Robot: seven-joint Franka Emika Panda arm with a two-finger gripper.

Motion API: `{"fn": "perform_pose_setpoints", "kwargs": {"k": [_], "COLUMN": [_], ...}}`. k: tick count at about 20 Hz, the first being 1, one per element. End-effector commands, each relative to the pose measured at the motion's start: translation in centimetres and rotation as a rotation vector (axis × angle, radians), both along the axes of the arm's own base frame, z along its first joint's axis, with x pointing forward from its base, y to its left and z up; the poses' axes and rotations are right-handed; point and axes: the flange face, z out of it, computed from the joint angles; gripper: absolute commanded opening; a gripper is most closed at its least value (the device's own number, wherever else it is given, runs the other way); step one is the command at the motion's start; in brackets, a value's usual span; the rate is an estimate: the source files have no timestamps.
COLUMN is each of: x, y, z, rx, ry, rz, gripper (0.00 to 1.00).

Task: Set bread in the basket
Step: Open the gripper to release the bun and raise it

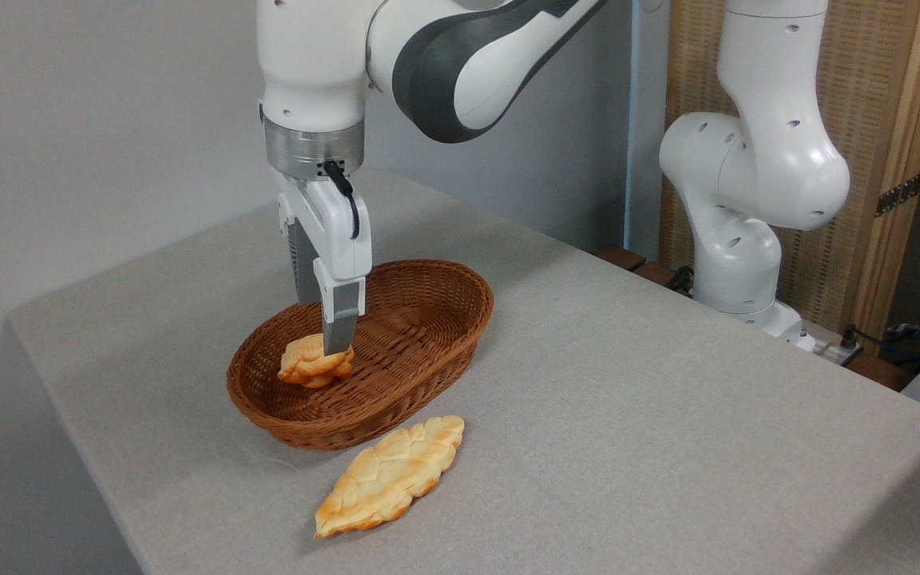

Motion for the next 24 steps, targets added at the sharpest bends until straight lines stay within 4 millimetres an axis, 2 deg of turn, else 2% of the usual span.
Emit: {"fn": "perform_pose_setpoints", "kwargs": {"k": [1, 3, 4, 10, 13, 17, 21, 24], "x": [0.3, 0.4, 0.5, 1.1, 1.1, 0.7, 0.1, -0.3], "y": [1.0, 2.5, 3.9, 8.1, 8.6, 9.9, 10.7, 11.2], "z": [0.7, 1.0, 1.2, 3.0, 3.5, 5.6, 6.8, 7.5], "rx": [-0.013, -0.012, -0.013, 0.039, 0.099, 0.14, 0.15, 0.165], "ry": [-0.015, -0.016, -0.017, -0.039, -0.034, 0.02, 0.075, 0.113], "rz": [0.039, 0.064, 0.094, 0.205, 0.204, 0.215, 0.229, 0.31], "gripper": [1.0, 1.0, 1.0, 1.0, 1.0, 1.0, 1.0, 1.0]}}
